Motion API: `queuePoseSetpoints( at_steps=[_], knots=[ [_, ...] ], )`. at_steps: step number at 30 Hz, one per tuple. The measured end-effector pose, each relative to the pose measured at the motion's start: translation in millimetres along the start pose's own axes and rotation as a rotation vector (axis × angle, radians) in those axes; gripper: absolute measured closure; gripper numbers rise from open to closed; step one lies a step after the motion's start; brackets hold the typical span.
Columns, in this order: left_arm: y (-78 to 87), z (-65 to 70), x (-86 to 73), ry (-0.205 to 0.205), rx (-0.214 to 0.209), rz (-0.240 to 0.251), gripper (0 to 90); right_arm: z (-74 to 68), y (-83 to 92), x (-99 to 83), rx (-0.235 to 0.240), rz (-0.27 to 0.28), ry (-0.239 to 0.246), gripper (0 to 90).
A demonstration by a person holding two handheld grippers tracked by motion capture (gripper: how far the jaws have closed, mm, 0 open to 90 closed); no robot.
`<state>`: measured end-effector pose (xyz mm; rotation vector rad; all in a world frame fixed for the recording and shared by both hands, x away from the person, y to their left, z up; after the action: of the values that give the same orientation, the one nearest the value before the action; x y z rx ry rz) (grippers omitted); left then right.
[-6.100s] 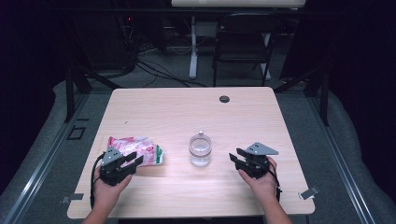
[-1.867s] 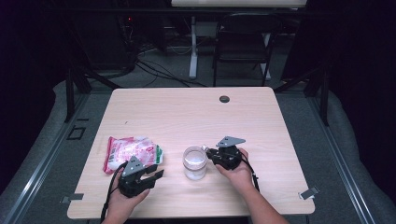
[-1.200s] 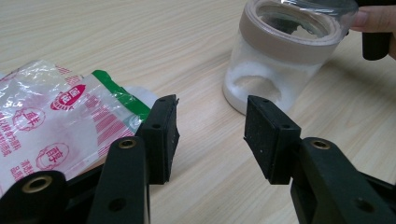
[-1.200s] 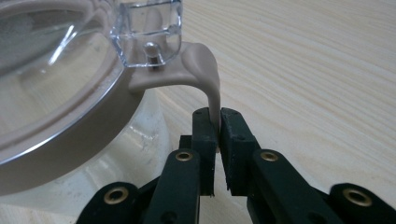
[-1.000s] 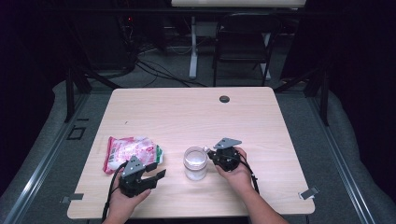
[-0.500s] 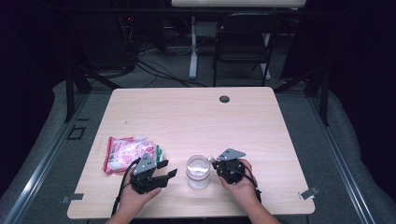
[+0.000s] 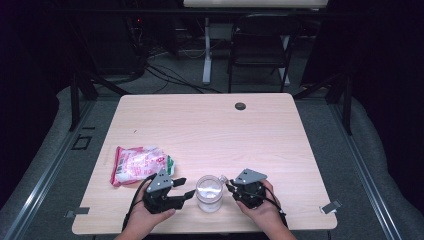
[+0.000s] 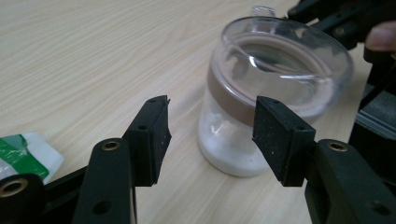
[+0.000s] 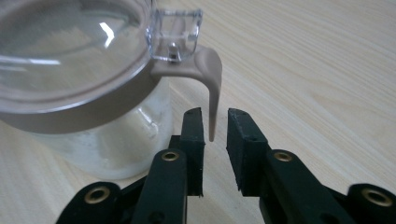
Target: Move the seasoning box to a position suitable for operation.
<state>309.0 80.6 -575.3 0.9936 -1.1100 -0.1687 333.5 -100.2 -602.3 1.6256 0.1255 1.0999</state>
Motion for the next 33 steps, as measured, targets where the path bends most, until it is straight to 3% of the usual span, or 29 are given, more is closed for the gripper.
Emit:
queuePoseSetpoints(
  at_steps=[7, 11, 15, 19, 22, 26, 33],
  knots=[
    [-0.9, 20.9, 0.3, -0.054, -0.051, 0.010, 39.8, 4.0, 21.1, 4.3, 0.012, 0.069, -0.018, 72.0],
    [-7.3, 30.0, 2.1, -0.077, -0.034, 0.010, 38.3, 7.4, 35.5, 9.8, 0.057, 0.139, -0.067, 70.8],
    [-14.3, 33.4, 0.5, -0.106, 0.001, -0.001, 35.0, 10.9, 38.2, 19.5, 0.036, 0.189, -0.100, 68.4],
    [-14.8, 32.8, 0.0, -0.087, -0.022, 0.007, 35.4, 6.7, 46.6, 36.8, 0.077, 0.255, -0.131, 68.7],
    [-15.0, 32.8, 0.0, -0.086, -0.022, 0.008, 35.3, 3.1, 42.8, 47.5, 0.076, 0.248, -0.122, 70.7],
    [-14.5, 31.7, -0.7, -0.087, -0.020, 0.011, 36.2, -1.6, 29.5, 48.0, 0.077, 0.204, -0.099, 76.5],
    [-9.9, 20.7, -0.1, -0.053, 0.039, 0.036, 45.4, -2.8, 30.9, 46.3, 0.063, 0.206, -0.097, 86.0]
  ],
)
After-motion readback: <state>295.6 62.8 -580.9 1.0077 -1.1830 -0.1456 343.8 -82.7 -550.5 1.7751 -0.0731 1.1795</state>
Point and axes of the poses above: each handheld gripper's, and its own axes: y roughly backward along the jaws, x roughly out of its top, z roughly to its right, the point moved 9 cm from there along -y, roughly forward along the jaws, and after that the axes turned 14 degrees about -z, right-handed, at the moved point
